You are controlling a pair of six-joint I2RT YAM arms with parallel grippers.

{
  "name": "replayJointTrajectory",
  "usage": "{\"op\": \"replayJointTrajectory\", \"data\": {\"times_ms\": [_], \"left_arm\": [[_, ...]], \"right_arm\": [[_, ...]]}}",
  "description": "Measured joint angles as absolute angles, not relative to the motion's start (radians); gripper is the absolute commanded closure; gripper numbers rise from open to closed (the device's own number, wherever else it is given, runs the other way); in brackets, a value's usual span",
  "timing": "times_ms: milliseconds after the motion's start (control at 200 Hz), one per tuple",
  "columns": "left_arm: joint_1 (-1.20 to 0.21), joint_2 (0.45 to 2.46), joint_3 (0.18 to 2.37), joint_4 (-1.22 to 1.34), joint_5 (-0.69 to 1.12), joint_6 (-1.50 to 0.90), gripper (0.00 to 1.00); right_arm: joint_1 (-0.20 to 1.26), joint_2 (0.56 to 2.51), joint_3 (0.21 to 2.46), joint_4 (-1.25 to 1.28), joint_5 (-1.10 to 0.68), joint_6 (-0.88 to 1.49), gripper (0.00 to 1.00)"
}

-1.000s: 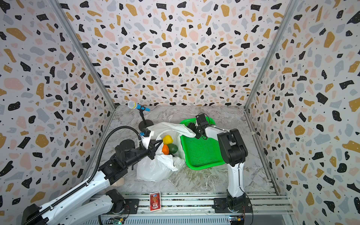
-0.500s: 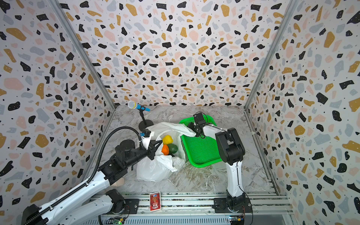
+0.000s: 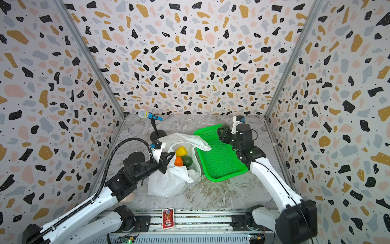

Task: Place the fruits into the plastic bag
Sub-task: Pick up the fruit from the bin, then place the fruit in the plastic bag.

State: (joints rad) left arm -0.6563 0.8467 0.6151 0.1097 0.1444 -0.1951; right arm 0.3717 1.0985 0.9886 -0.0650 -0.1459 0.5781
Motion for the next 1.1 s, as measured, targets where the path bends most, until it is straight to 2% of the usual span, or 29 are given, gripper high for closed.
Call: {"op": "replayJointTrajectory", "data": {"times_ms": [85, 185, 305, 400, 496, 656, 761, 921, 1101], "left_arm": [[-0.656, 0.85, 0.612, 0.132, 0.144, -0.208, 1.0], [-0.656, 0.86, 0.613, 0.149, 0.144, -0.222, 1.0], [-0.656, 0.865, 0.613, 0.15, 0.144, -0.226, 1.0], [-0.656, 0.857, 0.613, 0.144, 0.141, -0.227, 1.0], [-0.656, 0.832, 0.613, 0.129, 0.133, -0.227, 1.0], [-0.656, 0.798, 0.613, 0.127, 0.12, -0.227, 1.0], [-0.656, 0.796, 0.612, 0.127, 0.114, -0.227, 1.0], [-0.656, 0.797, 0.612, 0.126, 0.113, -0.228, 1.0], [-0.656, 0.807, 0.612, 0.126, 0.106, -0.228, 1.0]], "right_arm": [[0.456, 1.019, 1.011, -0.1, -0.176, 0.507, 0.65], [0.587, 1.031, 1.024, -0.129, -0.223, 0.448, 0.65], [0.738, 1.169, 1.024, -0.153, -0.251, 0.407, 0.64], [0.802, 1.316, 1.024, -0.157, -0.263, 0.402, 0.63], [0.815, 1.421, 1.027, -0.15, -0.278, 0.403, 0.58], [0.827, 1.551, 1.114, -0.139, -0.35, 0.392, 0.25], [0.853, 1.546, 1.126, -0.104, -0.395, 0.382, 0.13], [0.854, 1.441, 1.1, -0.105, -0.376, 0.356, 0.12], [0.768, 1.263, 1.063, -0.144, -0.332, 0.334, 0.13]]}}
